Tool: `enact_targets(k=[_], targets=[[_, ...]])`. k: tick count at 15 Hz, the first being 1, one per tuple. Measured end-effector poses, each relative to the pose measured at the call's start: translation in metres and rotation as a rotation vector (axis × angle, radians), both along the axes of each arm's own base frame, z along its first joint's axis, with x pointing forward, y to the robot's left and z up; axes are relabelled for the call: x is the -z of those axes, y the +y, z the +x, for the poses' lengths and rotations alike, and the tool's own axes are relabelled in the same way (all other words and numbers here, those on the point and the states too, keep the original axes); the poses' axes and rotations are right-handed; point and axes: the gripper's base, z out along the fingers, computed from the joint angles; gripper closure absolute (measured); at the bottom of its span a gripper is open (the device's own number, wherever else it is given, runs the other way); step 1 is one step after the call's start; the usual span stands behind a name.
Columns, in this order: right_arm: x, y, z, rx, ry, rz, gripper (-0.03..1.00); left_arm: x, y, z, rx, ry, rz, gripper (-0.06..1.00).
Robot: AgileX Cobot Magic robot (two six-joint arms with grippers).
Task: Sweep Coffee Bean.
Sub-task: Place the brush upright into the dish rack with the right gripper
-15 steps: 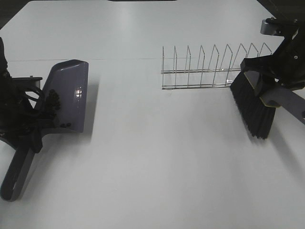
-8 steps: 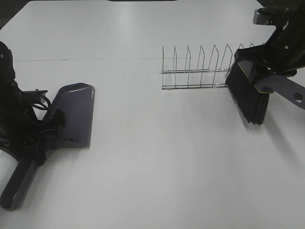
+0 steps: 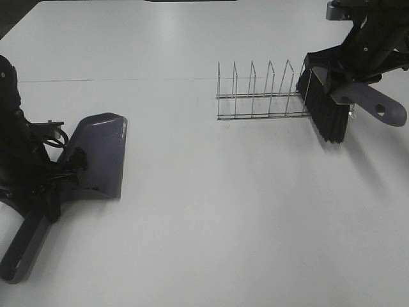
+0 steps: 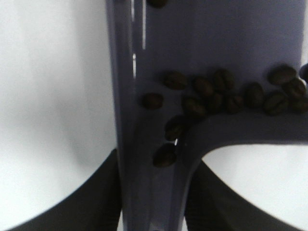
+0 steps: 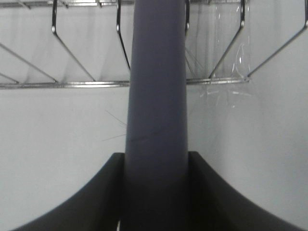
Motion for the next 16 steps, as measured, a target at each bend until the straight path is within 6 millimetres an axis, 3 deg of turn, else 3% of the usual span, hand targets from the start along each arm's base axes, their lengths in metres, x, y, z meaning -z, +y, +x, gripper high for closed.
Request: enact_targets(k=[3,7,11,16], targets=[[0.011,0.001,0.015,0.000,0.024,-0.004,0.66,0.000,0.000,0.000,0.000,0.000,0.000,0.61],[0.019,0.001,0.019,0.005,0.036,0.007,0.66,-0.003,0.000,0.001,0.029,0.012,-0.006,0.61],[0.018,0.004,0.022,0.024,0.006,0.051,0.66,-0.041,-0.006,0.026,0.039,-0.084,-0.032,0.61],[0.018,0.004,0.023,-0.006,-0.005,0.037,0.66,-0.045,-0.007,0.030,0.041,-0.093,-0.035,0.61]])
